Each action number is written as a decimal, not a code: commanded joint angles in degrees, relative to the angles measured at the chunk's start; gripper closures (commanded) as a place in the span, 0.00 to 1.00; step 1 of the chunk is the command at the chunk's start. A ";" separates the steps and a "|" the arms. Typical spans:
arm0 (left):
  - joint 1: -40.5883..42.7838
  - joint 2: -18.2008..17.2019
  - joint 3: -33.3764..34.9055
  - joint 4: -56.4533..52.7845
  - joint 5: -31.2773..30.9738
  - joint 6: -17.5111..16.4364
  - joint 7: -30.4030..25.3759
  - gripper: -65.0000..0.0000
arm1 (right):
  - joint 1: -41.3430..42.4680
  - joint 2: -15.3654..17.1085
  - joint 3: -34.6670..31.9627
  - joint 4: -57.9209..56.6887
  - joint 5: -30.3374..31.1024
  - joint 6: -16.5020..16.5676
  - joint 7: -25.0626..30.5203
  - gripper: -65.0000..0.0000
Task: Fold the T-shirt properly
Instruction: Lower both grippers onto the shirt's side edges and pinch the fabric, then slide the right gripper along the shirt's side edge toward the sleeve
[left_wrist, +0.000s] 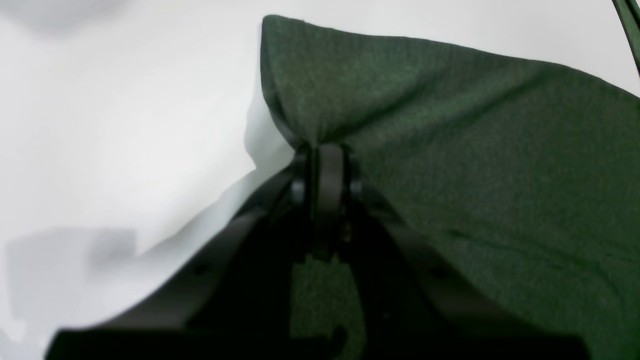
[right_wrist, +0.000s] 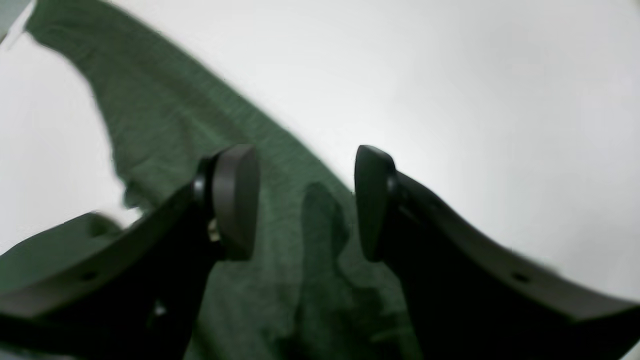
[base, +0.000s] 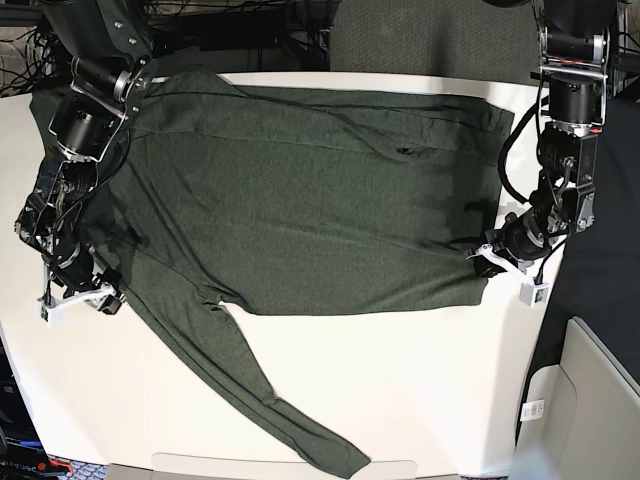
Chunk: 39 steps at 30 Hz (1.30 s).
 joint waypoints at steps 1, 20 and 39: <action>-1.35 -1.03 -0.55 1.00 -0.24 -0.30 -0.91 1.00 | 1.70 0.74 0.02 0.88 0.28 0.51 1.63 0.52; -1.35 -1.73 -0.55 1.00 -0.24 -0.30 -0.91 1.00 | -1.20 0.56 0.28 0.79 -1.83 -2.91 1.71 0.52; -1.35 -1.73 -0.55 1.00 -0.24 -0.30 -0.91 1.00 | -5.42 0.83 0.28 0.53 -2.01 -6.08 6.02 0.52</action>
